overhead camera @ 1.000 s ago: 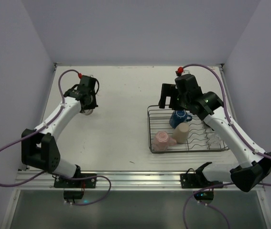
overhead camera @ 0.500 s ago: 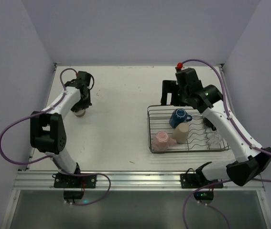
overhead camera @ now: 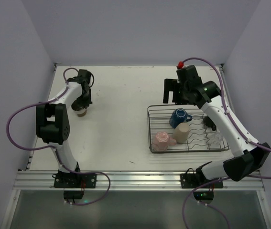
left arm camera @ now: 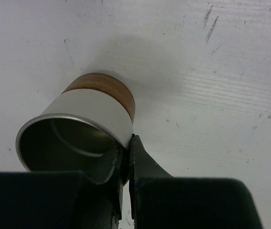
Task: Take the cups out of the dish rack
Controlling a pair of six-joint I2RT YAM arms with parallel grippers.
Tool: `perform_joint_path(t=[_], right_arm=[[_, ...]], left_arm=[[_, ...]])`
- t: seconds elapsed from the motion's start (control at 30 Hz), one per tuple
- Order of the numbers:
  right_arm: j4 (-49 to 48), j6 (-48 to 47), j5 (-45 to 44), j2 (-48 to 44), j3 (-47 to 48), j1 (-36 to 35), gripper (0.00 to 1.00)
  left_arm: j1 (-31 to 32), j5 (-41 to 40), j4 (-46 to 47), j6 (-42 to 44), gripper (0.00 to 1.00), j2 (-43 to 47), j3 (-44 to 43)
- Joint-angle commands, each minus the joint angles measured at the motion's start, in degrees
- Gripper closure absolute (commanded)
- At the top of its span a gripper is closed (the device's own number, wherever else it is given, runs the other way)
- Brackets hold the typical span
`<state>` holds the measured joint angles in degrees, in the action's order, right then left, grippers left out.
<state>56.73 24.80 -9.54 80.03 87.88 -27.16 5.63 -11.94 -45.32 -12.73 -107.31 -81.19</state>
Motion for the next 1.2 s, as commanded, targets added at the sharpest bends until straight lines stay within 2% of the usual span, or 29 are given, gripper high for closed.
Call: perform_joint_path(t=[0.0,0.2,0.23,0.37,0.4,0.53,0.73,0.8,1.0,1.17], right_arm=[[1.2,0.2,-1.5,0.3,0.1,1.1,0.01],[0.8,3.3,-3.6,1.4,-3.1,4.3,0.01],[0.8,3.1,-3.7,1.5,-3.5,4.7,0.01],[0.9,2.4,-3.1,2.2,-5.5,5.4,0.01],[0.8,2.4,-3.0,2.2,-6.7,5.6,0.01],[0.0,2.0,-4.1,2.5,-8.9,5.6,0.01],[-1.0,2.4,-5.1,0.6,-11.6,5.6,0.01],[-2.1,2.7,-5.0,-0.6,-12.9,5.6,0.01],[-2.4,3.2,-2.9,-5.1,-15.5,5.6,0.01],[0.5,5.5,-2.6,-7.1,-17.8,4.4,0.01]], left_arm=[[-0.4,-0.2,-1.4,1.6,1.0,-0.9,-2.0],[-0.4,-1.1,-1.4,1.2,0.97,-1.5,-2.1],[-0.5,-1.2,-1.3,1.1,0.9,-1.3,-2.0],[-0.4,-1.1,-0.7,0.5,0.73,0.4,-2.1],[-0.4,-0.9,-0.7,0.4,0.65,0.8,-2.3],[-0.4,-0.6,-0.1,-0.1,0.49,3.9,-2.6],[-0.4,-0.8,0.1,-1.4,0.44,7.7,-3.3],[-0.4,-1.1,0.3,-1.9,0.38,9.1,-3.8],[-0.4,0.3,0.7,-2.3,0.36,15.2,-5.6],[0.6,4.7,1.2,-2.9,0.35,20.8,-6.9]])
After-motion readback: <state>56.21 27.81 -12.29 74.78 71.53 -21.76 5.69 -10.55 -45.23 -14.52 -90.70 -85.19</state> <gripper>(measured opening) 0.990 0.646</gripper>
